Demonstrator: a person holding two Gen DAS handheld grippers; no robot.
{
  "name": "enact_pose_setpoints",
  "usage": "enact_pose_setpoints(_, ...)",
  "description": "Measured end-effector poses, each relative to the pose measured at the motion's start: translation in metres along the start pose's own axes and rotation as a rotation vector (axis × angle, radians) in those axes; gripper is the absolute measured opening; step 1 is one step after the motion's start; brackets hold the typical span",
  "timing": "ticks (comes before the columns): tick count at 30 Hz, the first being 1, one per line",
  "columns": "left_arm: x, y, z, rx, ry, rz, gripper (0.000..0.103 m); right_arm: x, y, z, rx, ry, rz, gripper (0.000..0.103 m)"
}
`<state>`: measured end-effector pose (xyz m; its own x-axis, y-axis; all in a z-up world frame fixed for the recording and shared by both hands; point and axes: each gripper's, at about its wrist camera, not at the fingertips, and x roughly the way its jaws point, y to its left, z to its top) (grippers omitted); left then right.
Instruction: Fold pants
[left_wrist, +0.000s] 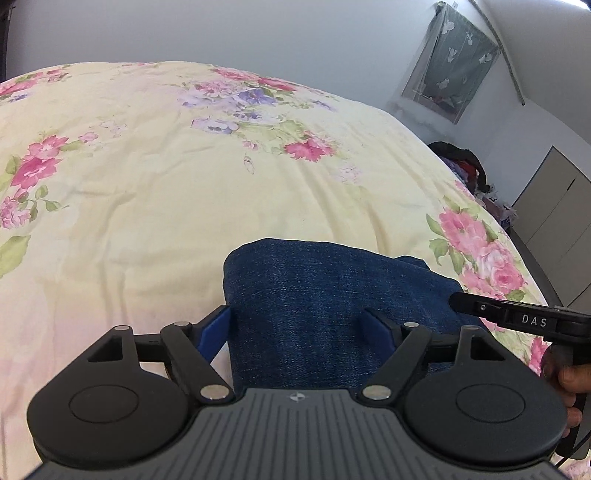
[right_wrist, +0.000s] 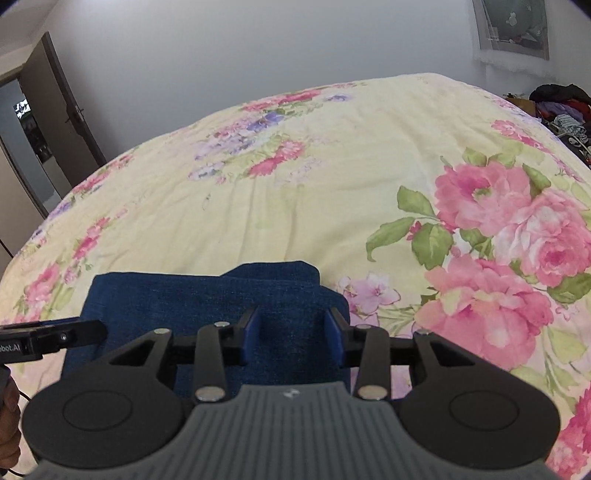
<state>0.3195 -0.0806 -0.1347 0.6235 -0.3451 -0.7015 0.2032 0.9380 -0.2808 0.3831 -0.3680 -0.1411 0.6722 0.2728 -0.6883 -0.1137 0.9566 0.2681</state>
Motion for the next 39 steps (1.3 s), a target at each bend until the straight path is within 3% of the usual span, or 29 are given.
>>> enact_pose_setpoints(4, -0.003, 0.003, -0.002, -0.002, 0.004, -0.004, 0.092, 0.005, -0.001, -0.002, -0.005, -0.001, -0.011, 0.038)
enact_pose_setpoints(9, -0.025, 0.008, -0.005, -0.015, 0.006, -0.037, 0.087, -0.023, -0.004, -0.002, 0.022, -0.023, 0.017, 0.042)
enact_pose_setpoints(12, -0.04, 0.011, -0.006, -0.004, -0.01, -0.034, 0.087, -0.043, -0.007, -0.007, 0.022, -0.025, 0.036, 0.051)
enact_pose_setpoints(14, -0.049, 0.014, -0.007, -0.008, -0.021, -0.041, 0.089, -0.054, -0.012, -0.01, 0.03, -0.009, 0.058, 0.066)
enact_pose_setpoints(15, -0.052, 0.016, -0.007, -0.009, -0.021, -0.046, 0.09, -0.058, -0.014, -0.012, 0.035, -0.002, 0.073, 0.068)
enact_pose_setpoints(19, -0.054, 0.027, -0.012, -0.045, 0.053, -0.098, 0.091, -0.065, -0.031, -0.018, 0.098, 0.044, 0.138, 0.082)
enact_pose_setpoints(23, -0.042, 0.055, -0.023, -0.192, 0.157, -0.23, 0.092, -0.05, -0.058, -0.027, 0.24, 0.147, 0.183, 0.082)
enact_pose_setpoints(27, -0.019, 0.079, -0.033, -0.331, 0.269, -0.29, 0.092, -0.027, -0.078, -0.04, 0.365, 0.235, 0.245, 0.082)
enact_pose_setpoints(32, 0.0, 0.095, -0.042, -0.429, 0.278, -0.381, 0.095, -0.009, -0.086, -0.05, 0.419, 0.261, 0.319, 0.083)
enact_pose_setpoints(39, 0.019, 0.098, -0.042, -0.426, 0.277, -0.442, 0.101, 0.002, -0.101, -0.049, 0.464, 0.284, 0.406, 0.083)
